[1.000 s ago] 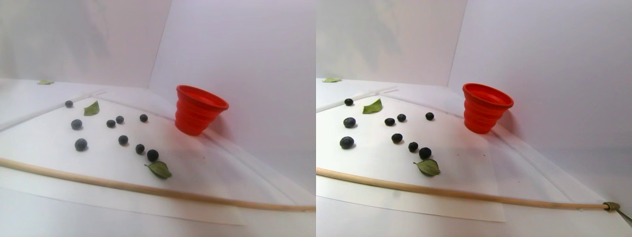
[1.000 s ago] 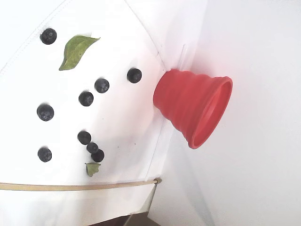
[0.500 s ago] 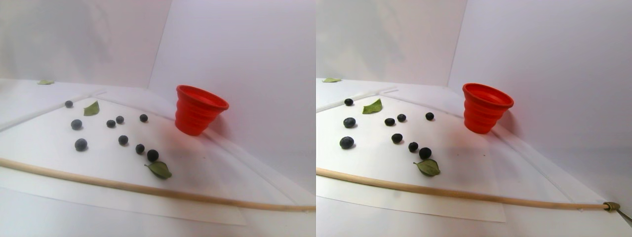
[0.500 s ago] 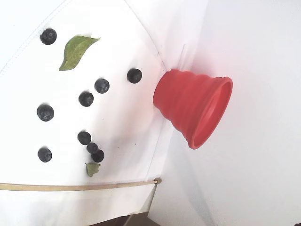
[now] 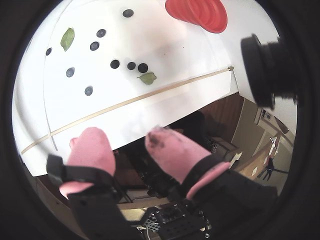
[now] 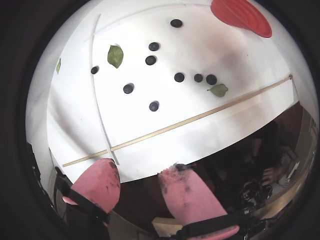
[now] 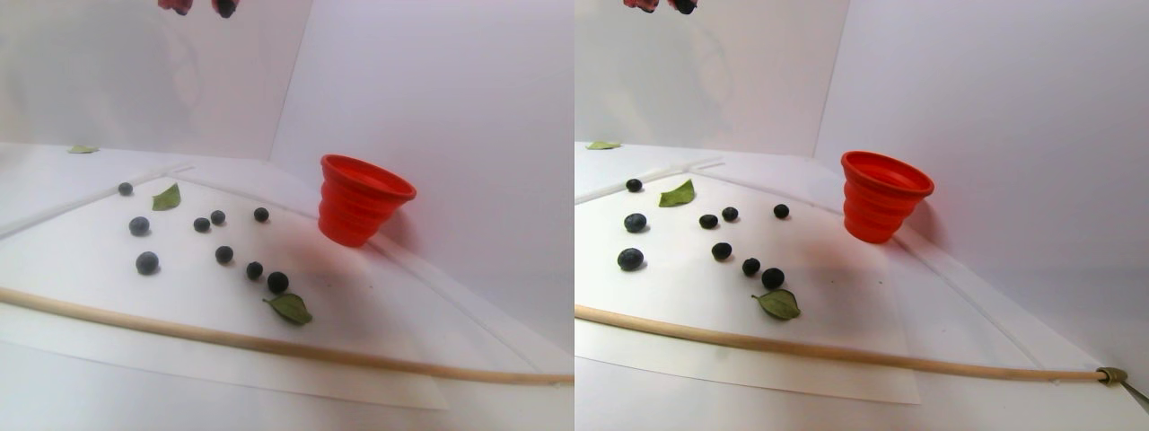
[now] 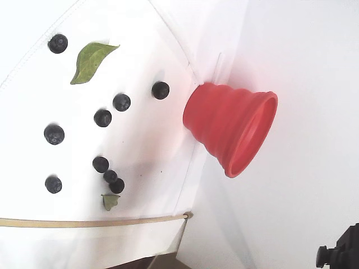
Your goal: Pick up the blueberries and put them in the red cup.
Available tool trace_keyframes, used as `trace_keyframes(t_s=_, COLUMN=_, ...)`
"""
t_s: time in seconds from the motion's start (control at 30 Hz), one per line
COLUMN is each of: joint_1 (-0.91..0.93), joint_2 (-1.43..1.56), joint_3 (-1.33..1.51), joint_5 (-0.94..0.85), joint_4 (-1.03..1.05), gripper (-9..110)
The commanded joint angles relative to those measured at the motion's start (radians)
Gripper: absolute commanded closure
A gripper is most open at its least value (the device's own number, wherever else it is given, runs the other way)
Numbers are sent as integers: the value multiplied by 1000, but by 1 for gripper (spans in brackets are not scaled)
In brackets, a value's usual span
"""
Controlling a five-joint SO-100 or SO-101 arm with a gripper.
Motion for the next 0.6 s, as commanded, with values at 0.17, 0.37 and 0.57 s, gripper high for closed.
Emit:
trace_keyframes(t_s=0.17, joint_1=-38, joint_2=-63, joint_3=23, joint_5=-43, joint_4=-81, gripper=86)
trace_keyframes(t_s=0.37, joint_1=-57, joint_2=-100, joint_3=60, joint_5=-80, joint_4=-140, gripper=86)
trace_keyframes(t_s=0.57, joint_1=-75, joint_2=-152, joint_3=92, joint_5=-110, joint_4=-202, gripper=86)
